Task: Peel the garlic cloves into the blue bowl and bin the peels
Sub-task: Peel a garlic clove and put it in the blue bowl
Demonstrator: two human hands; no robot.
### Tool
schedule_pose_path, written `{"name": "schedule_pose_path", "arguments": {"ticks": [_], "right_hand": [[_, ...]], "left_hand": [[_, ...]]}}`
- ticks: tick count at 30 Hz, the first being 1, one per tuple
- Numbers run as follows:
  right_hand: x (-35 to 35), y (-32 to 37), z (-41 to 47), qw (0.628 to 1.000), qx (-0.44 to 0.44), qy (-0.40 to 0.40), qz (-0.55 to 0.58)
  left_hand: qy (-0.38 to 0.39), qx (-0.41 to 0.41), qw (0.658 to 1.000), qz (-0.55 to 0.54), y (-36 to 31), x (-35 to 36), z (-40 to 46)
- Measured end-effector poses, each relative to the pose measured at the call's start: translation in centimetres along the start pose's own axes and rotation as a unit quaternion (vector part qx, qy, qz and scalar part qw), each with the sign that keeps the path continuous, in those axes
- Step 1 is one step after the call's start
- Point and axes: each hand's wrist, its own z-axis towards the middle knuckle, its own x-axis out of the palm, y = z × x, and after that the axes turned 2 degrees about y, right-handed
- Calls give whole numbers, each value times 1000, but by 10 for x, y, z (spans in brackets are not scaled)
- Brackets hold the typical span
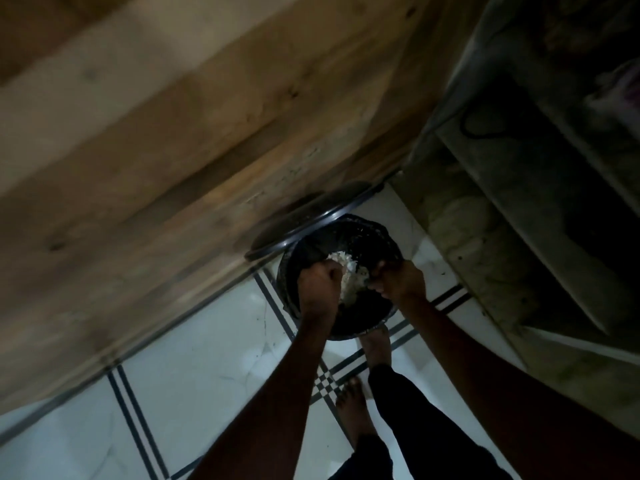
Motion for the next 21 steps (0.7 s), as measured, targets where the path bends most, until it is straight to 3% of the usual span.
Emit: {"name": "schedule_pose_path", "arguments": {"ticks": [5, 8, 12, 17, 21], "right_hand": [[-73, 29, -102, 996, -68, -4, 53], [-141, 57, -196, 987, -110, -48, 102], [-232, 94, -331, 969, -189, -115, 109], [-343, 84, -465, 932, -249, -232, 122], [-415, 21, -527, 902, -250, -319, 148]], "left_hand": [[-2, 1, 981, -193, -81, -80, -81], [41, -5, 958, -284, -151, -131, -139], [116, 52, 908, -399, -257, -183, -226], [213, 191, 869, -404, -369, -200, -324], [275, 264, 843, -379, -440, -166, -400]]}}
